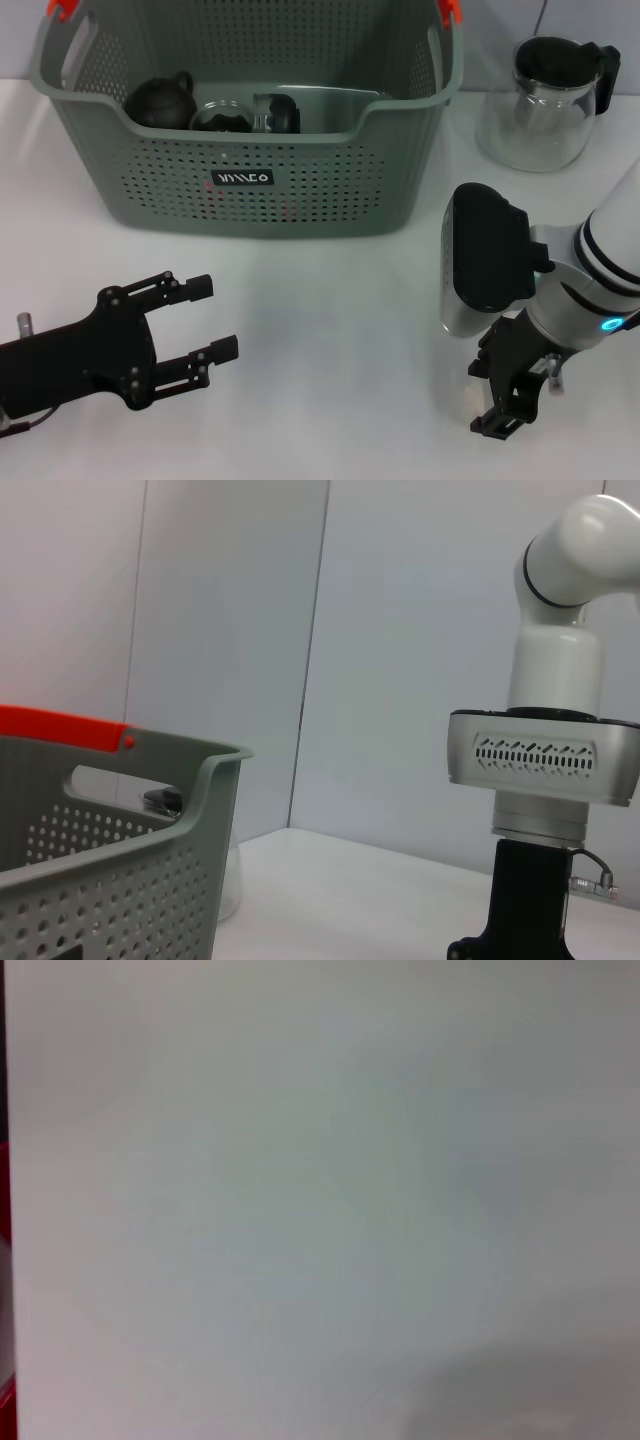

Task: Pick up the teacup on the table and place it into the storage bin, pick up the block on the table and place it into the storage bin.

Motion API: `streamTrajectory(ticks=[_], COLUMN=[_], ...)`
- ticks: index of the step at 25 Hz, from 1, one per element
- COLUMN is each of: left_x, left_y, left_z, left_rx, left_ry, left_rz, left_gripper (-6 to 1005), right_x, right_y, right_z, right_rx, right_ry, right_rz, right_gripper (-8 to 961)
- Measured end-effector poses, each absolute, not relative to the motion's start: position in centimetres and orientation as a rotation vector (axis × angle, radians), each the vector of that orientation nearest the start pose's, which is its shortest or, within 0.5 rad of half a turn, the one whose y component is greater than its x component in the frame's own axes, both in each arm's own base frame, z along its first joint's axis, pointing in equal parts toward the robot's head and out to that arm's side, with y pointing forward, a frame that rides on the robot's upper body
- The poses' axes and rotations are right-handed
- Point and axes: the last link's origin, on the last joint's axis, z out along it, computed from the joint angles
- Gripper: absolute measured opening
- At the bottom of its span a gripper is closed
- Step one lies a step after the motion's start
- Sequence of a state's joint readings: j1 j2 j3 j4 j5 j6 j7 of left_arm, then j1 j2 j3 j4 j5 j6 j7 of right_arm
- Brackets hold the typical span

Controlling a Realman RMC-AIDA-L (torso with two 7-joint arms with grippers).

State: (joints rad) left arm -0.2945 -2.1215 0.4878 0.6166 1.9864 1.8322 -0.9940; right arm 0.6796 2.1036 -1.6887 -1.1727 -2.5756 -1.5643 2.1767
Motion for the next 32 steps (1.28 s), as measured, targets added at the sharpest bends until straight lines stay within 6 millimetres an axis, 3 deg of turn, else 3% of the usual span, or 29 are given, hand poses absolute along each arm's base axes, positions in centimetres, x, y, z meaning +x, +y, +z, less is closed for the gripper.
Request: streamTrajectory(ticks=[13, 15, 21, 23, 27, 32], left_x=[-30.5, -30.5, -30.5, -30.5, -30.5, -30.6], left_y=[23.6, 23.6, 23.6, 23.6, 23.6, 23.6], left_z=[0.5, 0.5, 0.5, 0.5, 0.5, 0.6], left_rx=[-2.588, -2.588, -2.587, -2.587, -2.586, -2.578], left_ry=[-0.423, -0.423, -0.424, -0.425, -0.425, -0.427], left_rz=[-0.951, -0.951, -0.950, -0.950, -0.951, -0.951], left_gripper=[732, 732, 732, 732, 732, 732], right_x=[17.9, 17.9, 17.7, 17.4, 15.9, 12.4], right_y=[32.1, 32.1, 32.2, 32.2, 33.2, 34.5], right_z=[-7.3, -7.3, -7.1, -6.7, -4.0, 1.9], right_rx=[-2.980, -2.978, -2.976, -2.975, -2.945, -2.938], right_ry=[0.202, 0.201, 0.198, 0.197, 0.212, 0.258], right_rz=[-0.937, -0.933, -0.917, -0.889, -0.718, -0.272], right_gripper=[661, 545, 425, 426, 428, 431])
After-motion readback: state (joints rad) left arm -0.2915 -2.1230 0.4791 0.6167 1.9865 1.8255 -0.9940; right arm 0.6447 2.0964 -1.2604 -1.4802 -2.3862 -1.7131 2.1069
